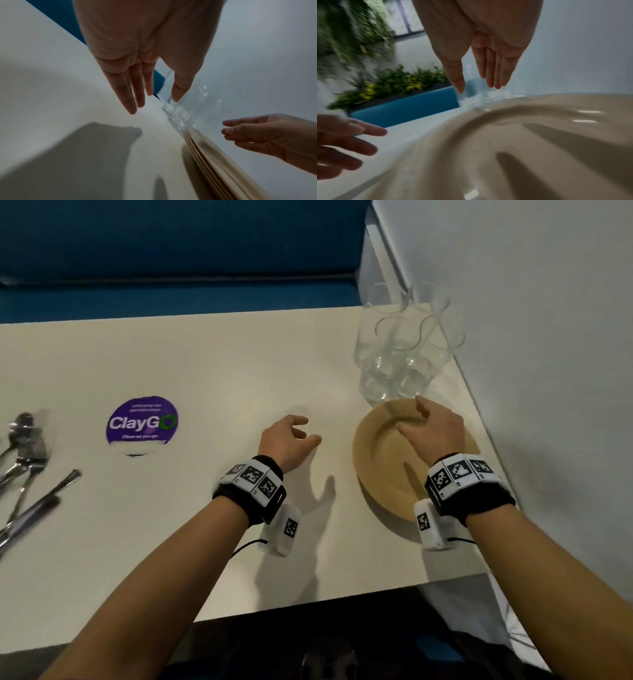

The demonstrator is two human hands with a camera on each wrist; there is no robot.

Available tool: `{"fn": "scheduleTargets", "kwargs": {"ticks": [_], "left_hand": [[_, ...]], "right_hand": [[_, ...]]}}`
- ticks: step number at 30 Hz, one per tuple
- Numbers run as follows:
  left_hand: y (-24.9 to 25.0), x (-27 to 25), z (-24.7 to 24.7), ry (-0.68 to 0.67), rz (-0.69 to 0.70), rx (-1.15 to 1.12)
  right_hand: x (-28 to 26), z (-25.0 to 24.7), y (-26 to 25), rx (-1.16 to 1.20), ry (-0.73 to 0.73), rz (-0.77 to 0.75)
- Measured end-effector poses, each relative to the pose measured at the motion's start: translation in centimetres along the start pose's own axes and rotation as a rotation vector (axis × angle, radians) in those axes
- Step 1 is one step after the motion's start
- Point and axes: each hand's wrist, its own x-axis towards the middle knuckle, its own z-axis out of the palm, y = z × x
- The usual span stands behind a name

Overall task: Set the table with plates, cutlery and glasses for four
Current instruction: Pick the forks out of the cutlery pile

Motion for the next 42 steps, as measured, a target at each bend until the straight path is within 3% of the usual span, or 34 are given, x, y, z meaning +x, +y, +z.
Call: {"fn": "scheduleTargets", "kwargs": {"ticks": [5, 10, 13, 16, 21, 27, 32, 36, 39, 42], "left_hand": [[-5.5, -1.5, -9.4, 0.149, -0.039, 0.033], [-13.5, -3.2, -22.4, 0.258, -0.058, 0.153], [-18.6, -4.1, -29.9, 0.233, -0.095, 0.250], [-23.1, -5.2, -34.6, 0.124, -0.111, 0.397], [-26.8, -5.7, -35.5, -0.132, -0.044, 0.645], [-26.9, -4.8, -34.7, -0.095, 0.098, 0.945], [-26.4, -4.8, -33.8, -0.149, 0.106, 1.111], [-25.5, -4.6, -33.3, -0.207, 0.095, 1.186], [-24.6, -4.4, -33.8, -0.247, 0.097, 1.194], [-23.8, -4.2, -34.8, -0.164, 0.181, 1.232]], "right_hand": [[-2.1, 7.6, -8.6, 0.066, -0.224, -0.163], [-7.2, 17.0, -19.0, 0.084, -0.465, -0.330], [-11.2, 23.2, -24.8, -0.008, -0.547, -0.443], [-15.0, 28.8, -29.3, -0.112, -0.645, -0.559], [-18.2, 34.1, -32.8, -0.330, -0.679, -0.645], [-19.0, 35.7, -33.8, -0.606, -0.685, -0.765], [-19.5, 35.9, -34.6, -0.733, -0.741, -0.860], [-19.3, 36.1, -34.5, -0.707, -0.761, -0.869], [-19.1, 36.3, -34.2, -0.626, -0.780, -0.791], [-18.3, 35.3, -34.4, -0.512, -0.773, -0.690]]}}
